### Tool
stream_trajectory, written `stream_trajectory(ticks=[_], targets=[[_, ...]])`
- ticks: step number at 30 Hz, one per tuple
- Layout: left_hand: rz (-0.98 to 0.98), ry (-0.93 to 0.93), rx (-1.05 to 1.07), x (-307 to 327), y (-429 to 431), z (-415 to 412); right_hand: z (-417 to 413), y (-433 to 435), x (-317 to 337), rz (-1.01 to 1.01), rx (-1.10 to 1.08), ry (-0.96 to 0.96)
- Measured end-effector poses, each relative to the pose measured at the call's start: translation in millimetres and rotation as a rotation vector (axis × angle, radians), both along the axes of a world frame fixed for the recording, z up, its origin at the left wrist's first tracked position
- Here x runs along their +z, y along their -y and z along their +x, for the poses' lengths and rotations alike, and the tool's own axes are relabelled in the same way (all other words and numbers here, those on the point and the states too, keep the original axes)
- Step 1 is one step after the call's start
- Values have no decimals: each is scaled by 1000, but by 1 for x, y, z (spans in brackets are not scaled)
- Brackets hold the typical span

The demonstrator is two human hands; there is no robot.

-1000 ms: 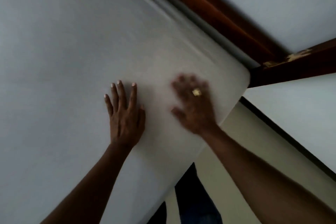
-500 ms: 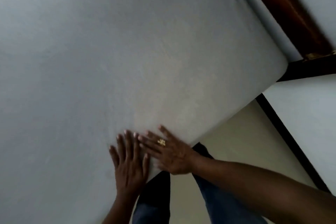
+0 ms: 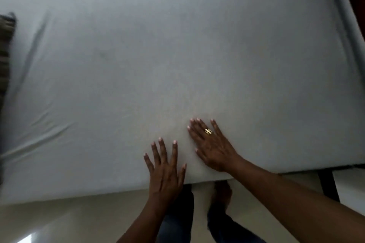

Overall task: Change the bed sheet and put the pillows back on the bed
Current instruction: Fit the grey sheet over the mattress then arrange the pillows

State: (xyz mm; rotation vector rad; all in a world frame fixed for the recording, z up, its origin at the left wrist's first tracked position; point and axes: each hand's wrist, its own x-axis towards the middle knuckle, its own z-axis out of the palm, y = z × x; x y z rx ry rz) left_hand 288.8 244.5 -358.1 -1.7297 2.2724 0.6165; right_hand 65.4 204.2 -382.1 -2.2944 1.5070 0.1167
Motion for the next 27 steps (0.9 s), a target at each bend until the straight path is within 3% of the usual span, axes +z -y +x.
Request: stream_trajectory(ticks=[2,8,11,13,18,19,23,24,27], targets=[[-61,-10,24,8,38,4,-1,24,10,5,-35,-25],[-184,-52,40,-15,155,34,11,133,-2,-63,-596,-14],[-196,-73,74,-43,201,77,65,190,-28,-115,-636,-24],[-230,-53,122,-53,235,114,115,226,-41,-182,-531,-15],[-262,-37,271,-58,257,226,253,287,-43,-197,257,46],[-259,-31,311,-60,252,253,285,304,-43,-201,289,48],[-255,-41,410,-58,218,316,393,339,-47,-223,-6,-5],[-250,-13,494,-58,199,334,425,328,-47,-216,16,10],[-199,151,871,-56,124,382,493,242,-50,-174,459,131]])
